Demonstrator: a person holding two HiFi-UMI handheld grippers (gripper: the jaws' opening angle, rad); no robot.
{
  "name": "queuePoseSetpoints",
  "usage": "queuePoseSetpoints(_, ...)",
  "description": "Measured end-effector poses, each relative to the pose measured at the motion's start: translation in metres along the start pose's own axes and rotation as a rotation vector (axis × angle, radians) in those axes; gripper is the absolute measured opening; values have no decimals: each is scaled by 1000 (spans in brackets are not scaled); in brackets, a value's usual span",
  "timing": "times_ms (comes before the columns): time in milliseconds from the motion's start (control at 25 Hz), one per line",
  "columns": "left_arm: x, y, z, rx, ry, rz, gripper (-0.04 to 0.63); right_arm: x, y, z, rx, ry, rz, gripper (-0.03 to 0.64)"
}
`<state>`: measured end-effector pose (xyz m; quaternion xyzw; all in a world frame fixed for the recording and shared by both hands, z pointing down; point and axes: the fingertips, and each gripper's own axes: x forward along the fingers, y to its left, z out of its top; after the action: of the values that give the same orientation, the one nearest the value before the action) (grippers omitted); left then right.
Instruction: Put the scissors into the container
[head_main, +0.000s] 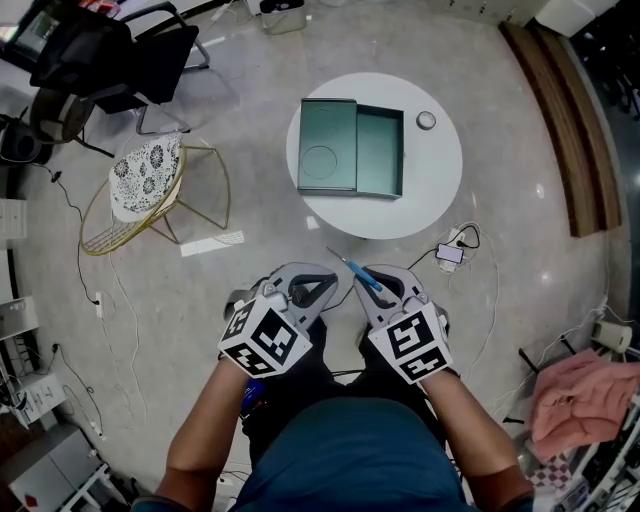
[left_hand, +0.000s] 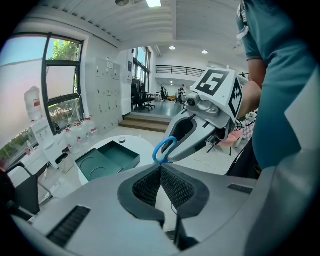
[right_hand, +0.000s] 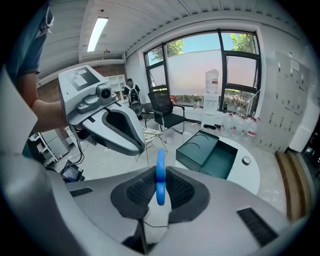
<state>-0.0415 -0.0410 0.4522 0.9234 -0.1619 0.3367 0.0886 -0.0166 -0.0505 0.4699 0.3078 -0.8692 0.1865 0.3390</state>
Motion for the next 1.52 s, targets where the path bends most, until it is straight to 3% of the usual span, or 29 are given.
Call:
queuePoseSetpoints(480,4,4,-9,9,14,5,18,5,-26,2,0,-10,-51,69)
queuePoseSetpoints(960,2,29,-25,-25,37,60,18,1,-71,-3,46,-29,-137,69)
queuePoseSetpoints(1520,8,44,-43,-55,41,84,18,24,-92,1,42,-35,-173,69)
